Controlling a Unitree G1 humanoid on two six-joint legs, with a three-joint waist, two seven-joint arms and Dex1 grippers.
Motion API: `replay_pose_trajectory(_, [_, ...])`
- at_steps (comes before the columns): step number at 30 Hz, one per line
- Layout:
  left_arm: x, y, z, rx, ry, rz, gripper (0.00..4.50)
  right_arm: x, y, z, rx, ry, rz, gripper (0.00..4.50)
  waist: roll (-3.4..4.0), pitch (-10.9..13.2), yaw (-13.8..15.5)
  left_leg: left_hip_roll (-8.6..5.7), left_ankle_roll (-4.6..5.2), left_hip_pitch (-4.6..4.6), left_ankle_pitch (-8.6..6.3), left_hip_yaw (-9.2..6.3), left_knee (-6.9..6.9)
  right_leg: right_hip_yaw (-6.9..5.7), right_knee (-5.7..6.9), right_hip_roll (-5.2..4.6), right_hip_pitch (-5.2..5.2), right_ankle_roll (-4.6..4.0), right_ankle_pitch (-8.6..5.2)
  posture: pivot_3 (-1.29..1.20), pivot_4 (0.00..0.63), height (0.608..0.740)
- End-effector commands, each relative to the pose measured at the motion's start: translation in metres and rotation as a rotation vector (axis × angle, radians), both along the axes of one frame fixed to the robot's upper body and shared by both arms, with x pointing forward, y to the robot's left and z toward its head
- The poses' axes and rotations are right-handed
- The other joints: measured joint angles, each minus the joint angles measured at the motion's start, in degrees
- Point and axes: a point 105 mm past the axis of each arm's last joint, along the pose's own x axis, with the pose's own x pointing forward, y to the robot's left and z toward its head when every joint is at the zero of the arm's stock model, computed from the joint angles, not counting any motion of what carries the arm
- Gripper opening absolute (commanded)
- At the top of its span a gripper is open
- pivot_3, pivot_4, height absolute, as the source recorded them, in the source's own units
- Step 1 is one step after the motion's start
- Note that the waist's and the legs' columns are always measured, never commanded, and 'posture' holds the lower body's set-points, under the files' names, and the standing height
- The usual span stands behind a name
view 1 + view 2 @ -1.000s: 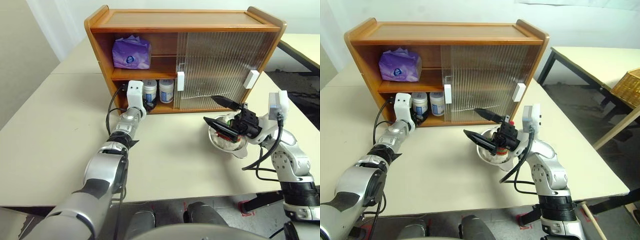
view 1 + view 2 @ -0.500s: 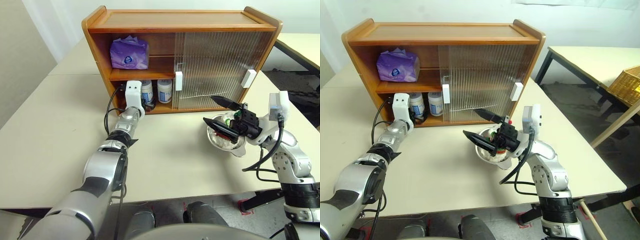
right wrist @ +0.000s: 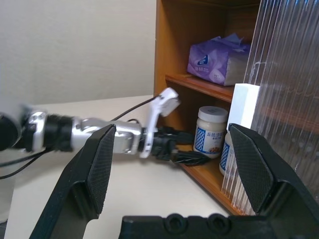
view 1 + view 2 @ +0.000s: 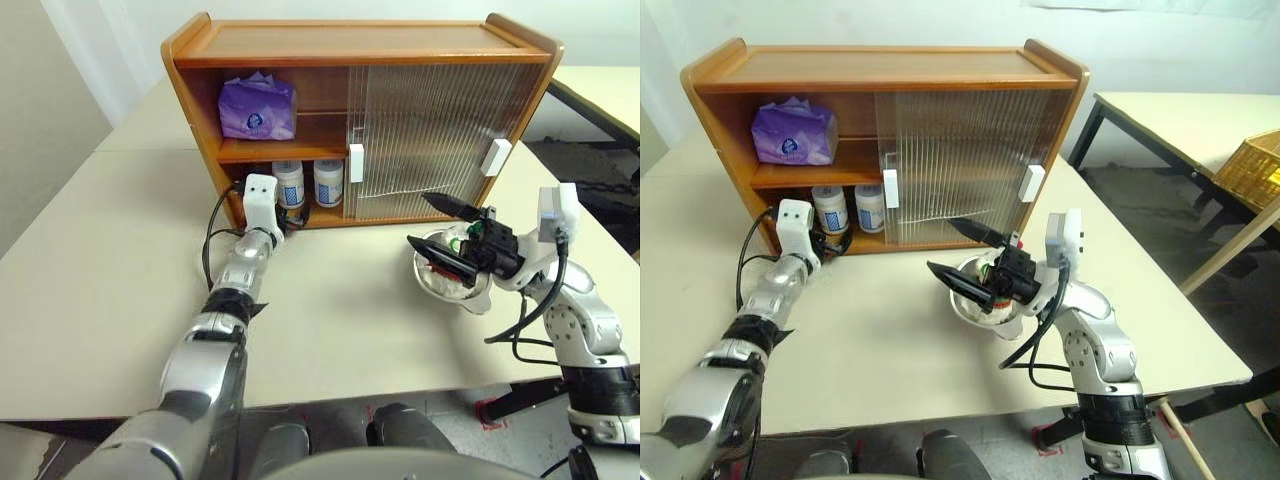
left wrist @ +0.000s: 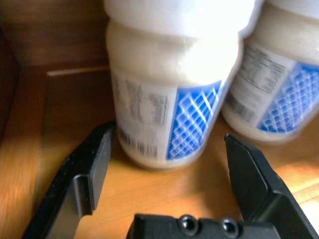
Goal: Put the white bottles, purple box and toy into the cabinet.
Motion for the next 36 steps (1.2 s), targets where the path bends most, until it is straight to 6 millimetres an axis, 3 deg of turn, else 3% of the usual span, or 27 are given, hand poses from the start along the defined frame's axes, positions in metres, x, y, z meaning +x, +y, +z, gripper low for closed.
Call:
replay_pose_trajectory(1, [-0.017, -0.003, 0.004, 0.034, -0.028, -0.061, 4.47, 0.001, -0.001, -0.001, -0.003, -0.005, 0.003, 4.5, 0.0, 0.0, 0.06, -0.02, 0.0, 0.0, 0.0, 0.0, 0.0, 0.0, -0.01, 0.0, 0.0, -0.01, -0.01, -0.15, 0.0, 0.74])
replay_pose_trajectory(2, [-0.02, -0.002, 0.007, 0.032, -0.037, -0.063, 4.47, 0.001, -0.001, -0.001, -0.003, -0.005, 0.003, 4.5, -0.01, 0.01, 0.09, -0.02, 0.0, 0.0, 0.0, 0.0, 0.0, 0.0, 0.0, -0.01, -0.01, -0.04, -0.02, -0.15, 0.0, 0.74])
replay_pose_trajectory(5, [-0.03, 0.001, 0.014, 0.023, -0.049, -0.069, 3.88, 0.001, -0.001, -0.002, -0.004, -0.005, 0.007, 4.5, -0.02, 0.01, 0.22, -0.01, 0.0, -0.01, 0.0, -0.01, 0.0, 0.0, 0.0, -0.01, -0.03, -0.08, -0.02, -0.15, 0.0, 0.74])
replay_pose_trajectory(8, [-0.039, -0.007, 0.02, 0.007, -0.06, -0.133, 2.87, 0.002, 0.0, -0.003, -0.003, -0.003, 0.011, 4.5, -0.02, 0.01, 0.56, 0.0, 0.0, -0.01, -0.01, -0.04, -0.01, -0.02, 0.01, -0.02, -0.03, -0.18, -0.01, -0.14, 0.0, 0.74])
replay_pose_trajectory(11, [-0.047, -0.026, 0.029, -0.022, -0.091, -0.251, 1.92, 0.002, 0.001, -0.003, -0.001, -0.003, 0.014, 4.5, -0.02, 0.01, 0.92, 0.0, 0.0, -0.01, -0.02, -0.05, -0.01, -0.02, 0.0, -0.06, -0.04, -0.31, 0.03, -0.14, 0.0, 0.74])
replay_pose_trajectory(17, [-0.065, -0.095, 0.043, 0.013, -0.16, -0.636, 0.02, 0.003, 0.0, -0.003, -0.002, -0.007, 0.012, 4.5, -0.02, 0.02, 1.6, 0.02, -0.02, -0.03, -0.09, -0.09, -0.02, -0.02, 0.01, -0.12, -0.05, -0.83, 0.25, -0.14, 0.0, 0.74])
replay_pose_trajectory(21, [-0.068, -0.126, 0.053, 0.041, -0.218, -0.763, 0.02, 0.003, -0.001, -0.003, -0.004, -0.008, 0.007, 4.5, -0.02, 0.01, 1.65, 0.02, -0.01, -0.05, -0.12, -0.09, -0.02, -0.03, 0.0, -0.13, -0.05, -0.84, 0.25, -0.15, 0.0, 0.74])
replay_pose_trajectory(25, [-0.054, -0.145, 0.071, 0.08, -0.294, -0.755, 0.02, 0.004, -0.001, -0.002, -0.006, -0.012, 0.003, 4.5, -0.02, 0.02, 1.61, 0.01, 0.02, -0.06, -0.13, -0.09, -0.01, -0.03, 0.0, -0.13, -0.03, -0.57, 0.12, -0.16, 0.0, 0.74])
replay_pose_trajectory(31, [-0.031, -0.153, 0.095, 0.244, -0.41, -0.683, 0.02, 0.004, -0.001, -0.001, -0.011, -0.019, -0.002, 4.5, -0.02, 0.02, 0.99, 0.01, 0.04, -0.06, -0.14, -0.08, 0.0, -0.02, -0.01, -0.12, -0.02, -0.05, -0.05, -0.17, 0.0, 0.74])
replay_pose_trajectory(36, [-0.023, -0.148, 0.102, 0.284, -0.44, -0.621, 0.02, 0.003, -0.001, -0.001, -0.011, -0.022, -0.008, 4.5, -0.02, 0.02, 0.4, -0.03, 0.11, -0.08, -0.18, -0.08, 0.0, 0.0, -0.06, -0.13, -0.01, 0.05, -0.1, -0.17, 0.0, 0.74])
